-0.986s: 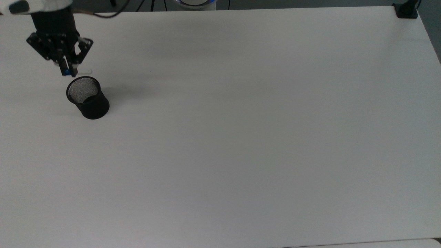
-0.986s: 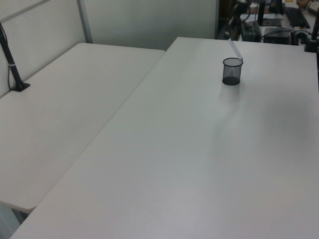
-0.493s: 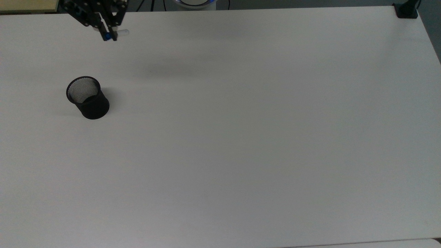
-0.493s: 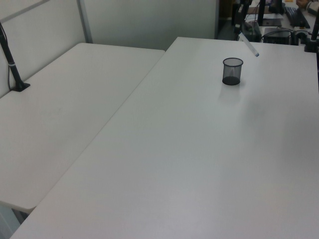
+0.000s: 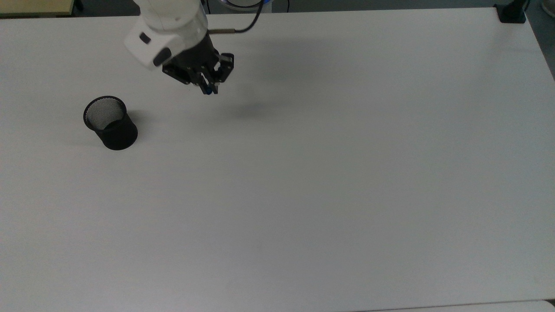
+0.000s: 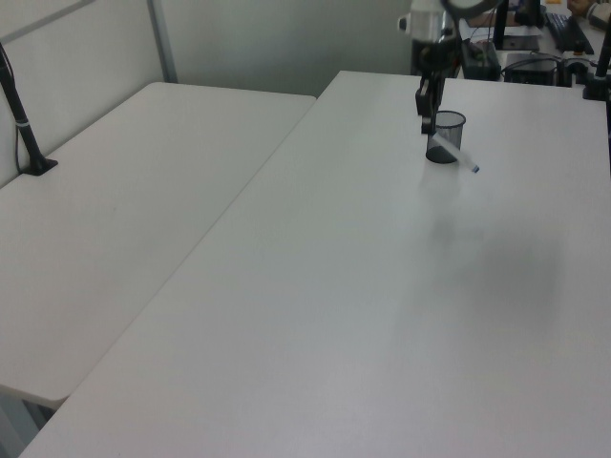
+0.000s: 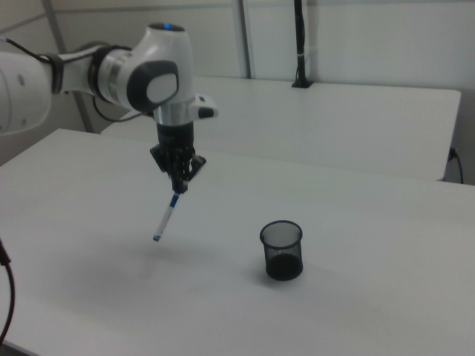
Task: Remove the marker
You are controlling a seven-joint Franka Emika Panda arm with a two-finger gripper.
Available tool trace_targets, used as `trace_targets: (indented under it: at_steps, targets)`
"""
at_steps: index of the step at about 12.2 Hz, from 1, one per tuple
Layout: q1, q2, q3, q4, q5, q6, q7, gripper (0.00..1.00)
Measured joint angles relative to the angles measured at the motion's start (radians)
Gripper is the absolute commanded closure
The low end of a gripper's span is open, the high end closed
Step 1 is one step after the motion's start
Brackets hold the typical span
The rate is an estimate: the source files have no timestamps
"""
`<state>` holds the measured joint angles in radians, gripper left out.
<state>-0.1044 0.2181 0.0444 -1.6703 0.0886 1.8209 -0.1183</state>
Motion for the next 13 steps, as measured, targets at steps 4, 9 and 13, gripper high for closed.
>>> trace_targets:
  at_steps: [4,9,13]
  targets:
    - [0.057,0.144,0.003,0.0,-0.018,0.13,0.036,1.0]
    - [0.089,0.221,0.004,-0.035,-0.068,0.317,0.11,0.98]
    - [0.105,0.254,0.006,-0.064,-0.11,0.403,0.143,0.38]
